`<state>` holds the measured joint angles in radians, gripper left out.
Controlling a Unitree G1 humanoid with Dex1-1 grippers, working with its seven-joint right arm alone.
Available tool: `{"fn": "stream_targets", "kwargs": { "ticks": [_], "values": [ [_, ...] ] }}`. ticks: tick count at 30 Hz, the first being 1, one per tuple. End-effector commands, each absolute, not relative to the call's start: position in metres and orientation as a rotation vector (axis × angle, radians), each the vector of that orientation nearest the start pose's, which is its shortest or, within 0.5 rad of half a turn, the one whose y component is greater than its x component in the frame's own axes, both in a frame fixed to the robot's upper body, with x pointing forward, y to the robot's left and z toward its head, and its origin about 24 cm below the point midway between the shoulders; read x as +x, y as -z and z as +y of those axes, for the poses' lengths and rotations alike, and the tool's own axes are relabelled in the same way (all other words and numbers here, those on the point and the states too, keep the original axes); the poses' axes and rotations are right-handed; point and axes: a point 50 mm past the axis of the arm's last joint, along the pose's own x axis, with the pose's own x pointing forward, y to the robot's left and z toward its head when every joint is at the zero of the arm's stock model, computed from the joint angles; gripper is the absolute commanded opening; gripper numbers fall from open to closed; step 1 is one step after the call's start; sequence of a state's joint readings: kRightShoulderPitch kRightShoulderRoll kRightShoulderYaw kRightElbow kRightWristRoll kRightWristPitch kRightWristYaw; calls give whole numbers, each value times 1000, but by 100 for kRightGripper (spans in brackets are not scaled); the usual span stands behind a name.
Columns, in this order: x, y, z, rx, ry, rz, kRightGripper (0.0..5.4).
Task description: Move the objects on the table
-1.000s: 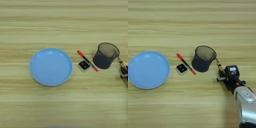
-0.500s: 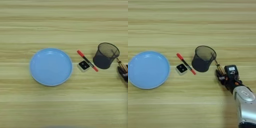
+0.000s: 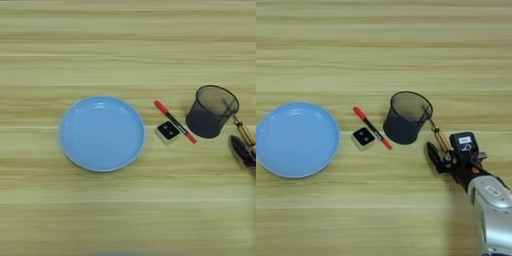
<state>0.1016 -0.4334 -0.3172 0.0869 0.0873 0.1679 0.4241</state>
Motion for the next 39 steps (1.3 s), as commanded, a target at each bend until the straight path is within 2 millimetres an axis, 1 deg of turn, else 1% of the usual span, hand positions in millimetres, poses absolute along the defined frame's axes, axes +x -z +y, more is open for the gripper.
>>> {"fn": "stream_targets", "kwargs": {
  "ticks": [1,9,10,12,18,23,30,39],
  "values": [
    [221,-61,-299,-306,-57,218,435],
    [218,-62,-294,-296,-75,203,510],
    [217,-62,-292,-296,-81,201,528],
    [217,-63,-289,-297,-90,195,538],
    [213,-71,-277,-309,-131,164,538],
    [211,-72,-270,-311,-160,158,538],
    [211,-68,-262,-306,-213,169,538],
    [220,-72,-250,-292,-246,122,538]
  ]
}}
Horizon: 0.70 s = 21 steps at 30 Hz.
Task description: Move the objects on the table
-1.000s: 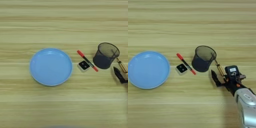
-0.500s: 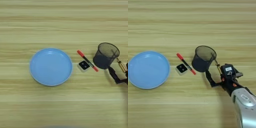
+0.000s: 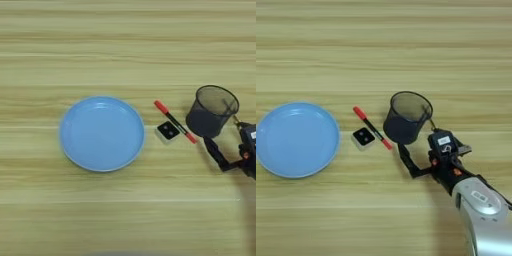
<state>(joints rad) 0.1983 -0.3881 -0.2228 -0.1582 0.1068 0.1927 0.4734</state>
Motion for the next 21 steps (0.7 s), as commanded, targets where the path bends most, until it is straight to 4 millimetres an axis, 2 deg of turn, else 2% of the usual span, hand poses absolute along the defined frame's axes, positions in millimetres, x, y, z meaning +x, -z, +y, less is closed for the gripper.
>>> {"fn": "stream_targets", "kwargs": {
  "ticks": [1,21],
  "values": [
    [222,-71,-250,-289,-244,122,538],
    [251,-71,-245,-287,-239,85,538]
  ]
}}
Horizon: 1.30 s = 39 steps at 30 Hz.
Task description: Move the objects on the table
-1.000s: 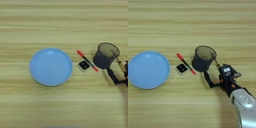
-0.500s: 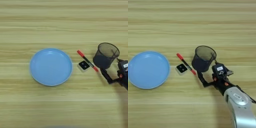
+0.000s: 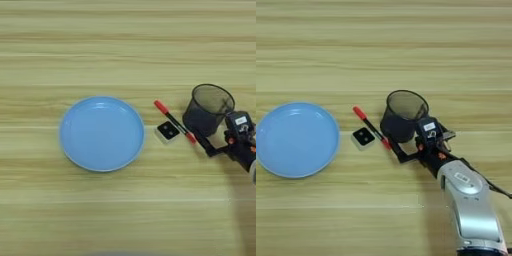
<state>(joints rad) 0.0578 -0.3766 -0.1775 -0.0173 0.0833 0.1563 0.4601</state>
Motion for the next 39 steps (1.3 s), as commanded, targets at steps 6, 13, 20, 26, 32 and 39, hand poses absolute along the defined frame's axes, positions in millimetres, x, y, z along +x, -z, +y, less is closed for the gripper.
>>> {"fn": "stream_targets", "kwargs": {
  "ticks": [6,13,20,26,32,39],
  "values": [
    [258,-70,-243,-281,-236,73,538],
    [264,-66,-243,-264,-223,64,538],
    [271,-65,-242,-269,-207,47,538],
    [274,-64,-242,-257,-196,31,538],
    [276,-63,-242,-249,-193,26,518],
    [276,-62,-241,-246,-197,24,491]
  ]
}}
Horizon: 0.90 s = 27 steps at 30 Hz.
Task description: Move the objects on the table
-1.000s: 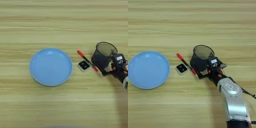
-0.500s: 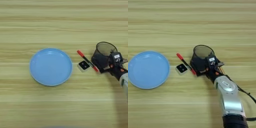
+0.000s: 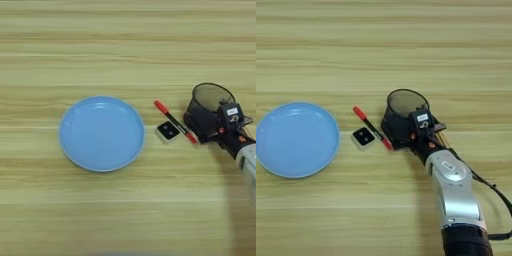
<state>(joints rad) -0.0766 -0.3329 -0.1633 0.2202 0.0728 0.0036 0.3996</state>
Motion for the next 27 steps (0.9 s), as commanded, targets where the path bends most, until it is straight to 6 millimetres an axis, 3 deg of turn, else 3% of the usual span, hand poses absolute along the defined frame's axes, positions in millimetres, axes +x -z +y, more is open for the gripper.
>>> {"fn": "stream_targets", "kwargs": {
  "ticks": [1,15,20,27],
  "values": [
    [276,-62,-240,-246,-198,23,491],
    [281,-82,-232,-263,-221,-41,491],
    [288,-97,-215,-273,-272,-93,491],
    [286,-110,-170,-290,-424,-147,491]
  ]
}}
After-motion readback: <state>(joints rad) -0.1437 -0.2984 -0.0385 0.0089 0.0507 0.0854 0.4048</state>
